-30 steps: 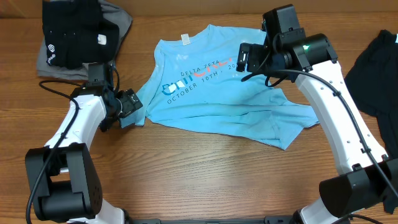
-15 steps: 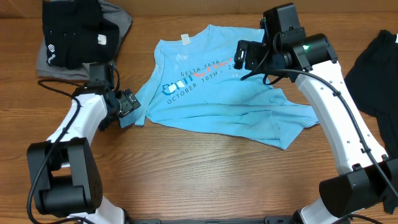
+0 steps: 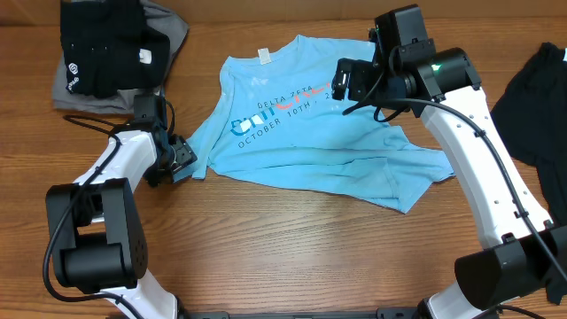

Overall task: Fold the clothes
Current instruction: 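Lower the right gripper and grasp the T-shirt's right side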

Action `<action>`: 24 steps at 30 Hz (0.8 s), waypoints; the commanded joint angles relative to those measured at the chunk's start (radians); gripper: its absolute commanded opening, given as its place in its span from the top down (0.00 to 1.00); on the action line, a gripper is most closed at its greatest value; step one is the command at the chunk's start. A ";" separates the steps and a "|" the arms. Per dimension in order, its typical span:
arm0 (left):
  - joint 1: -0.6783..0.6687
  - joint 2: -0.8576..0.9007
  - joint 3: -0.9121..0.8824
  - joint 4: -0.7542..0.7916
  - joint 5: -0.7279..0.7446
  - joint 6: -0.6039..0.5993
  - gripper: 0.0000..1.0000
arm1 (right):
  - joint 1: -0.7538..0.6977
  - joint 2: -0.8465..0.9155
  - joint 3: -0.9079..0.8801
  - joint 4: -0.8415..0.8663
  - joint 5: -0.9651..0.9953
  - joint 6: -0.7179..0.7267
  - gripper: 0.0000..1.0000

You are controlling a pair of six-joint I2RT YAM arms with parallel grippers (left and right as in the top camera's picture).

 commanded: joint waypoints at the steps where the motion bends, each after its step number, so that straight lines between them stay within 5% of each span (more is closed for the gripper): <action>1: 0.000 0.016 0.019 0.007 -0.021 0.016 0.46 | -0.004 0.003 0.000 -0.013 -0.032 0.005 0.00; 5: 0.000 0.016 0.019 0.001 -0.021 0.016 0.72 | -0.006 0.007 0.000 -0.065 0.030 0.006 0.00; 12: 0.000 0.016 0.018 -0.008 -0.020 0.016 0.77 | -0.084 0.037 -0.024 -0.189 0.188 0.162 0.00; 24: 0.000 0.016 0.018 -0.047 -0.020 0.016 0.76 | -0.119 0.050 -0.413 0.062 0.020 0.162 0.01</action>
